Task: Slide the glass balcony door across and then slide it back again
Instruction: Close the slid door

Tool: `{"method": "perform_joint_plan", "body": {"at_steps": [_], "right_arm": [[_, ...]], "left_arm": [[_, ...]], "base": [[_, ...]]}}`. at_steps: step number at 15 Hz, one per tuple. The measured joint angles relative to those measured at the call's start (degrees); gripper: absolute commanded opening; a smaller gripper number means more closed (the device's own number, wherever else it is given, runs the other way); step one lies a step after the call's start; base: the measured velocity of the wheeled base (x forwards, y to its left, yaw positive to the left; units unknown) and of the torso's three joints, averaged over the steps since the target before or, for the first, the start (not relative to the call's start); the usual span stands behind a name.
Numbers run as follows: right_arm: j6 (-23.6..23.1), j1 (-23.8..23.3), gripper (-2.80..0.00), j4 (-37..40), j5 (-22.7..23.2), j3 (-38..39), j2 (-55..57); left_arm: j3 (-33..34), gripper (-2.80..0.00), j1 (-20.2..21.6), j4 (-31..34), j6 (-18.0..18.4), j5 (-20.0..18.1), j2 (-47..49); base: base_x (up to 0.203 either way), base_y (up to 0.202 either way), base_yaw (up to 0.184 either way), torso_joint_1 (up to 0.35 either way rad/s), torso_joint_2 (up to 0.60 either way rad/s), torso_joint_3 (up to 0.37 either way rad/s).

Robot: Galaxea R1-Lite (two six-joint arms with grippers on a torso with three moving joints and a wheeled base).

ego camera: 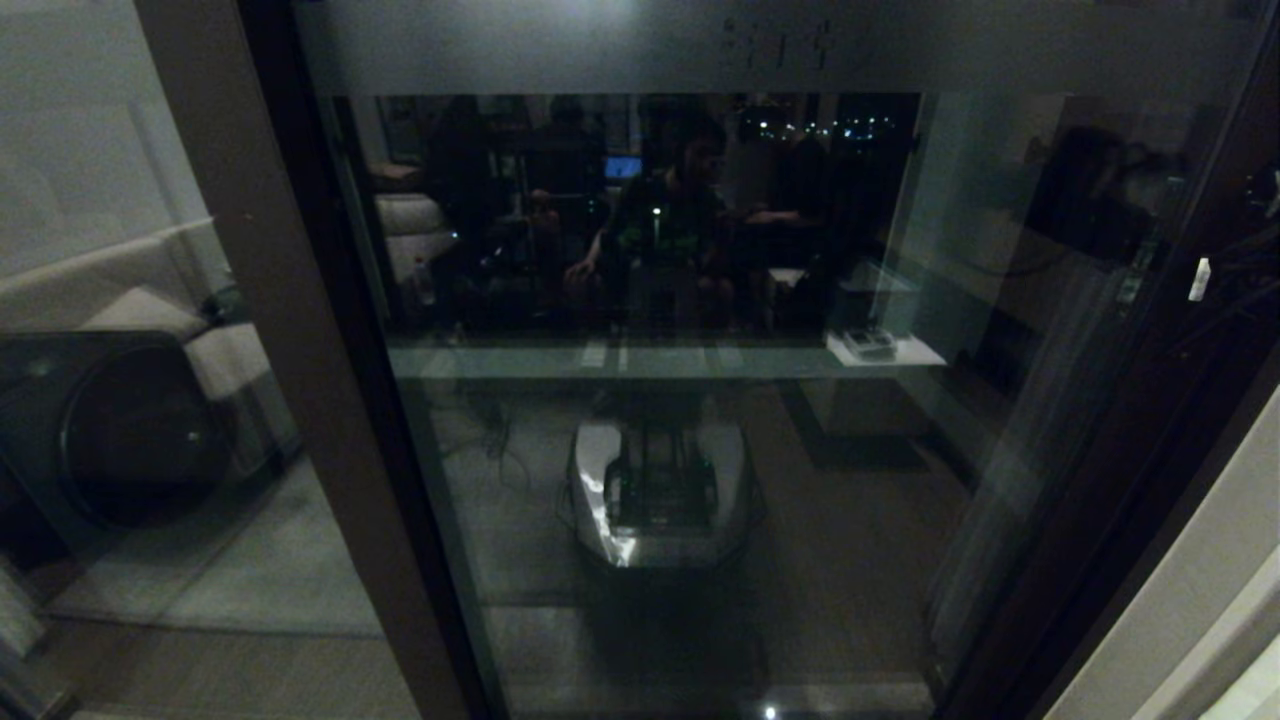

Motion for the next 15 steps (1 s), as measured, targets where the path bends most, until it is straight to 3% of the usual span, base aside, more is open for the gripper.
{"method": "perform_joint_plan", "body": {"at_steps": [15], "right_arm": [[-0.02, -0.85, -2.8, -0.17, -0.05, -1.29, 0.93]], "left_arm": [[0.0, -2.8, 0.0, 0.0, 0.01, 0.01, 0.0]], "base": [[0.0, 0.0, 0.0, 0.0, 0.0, 0.0]]}}
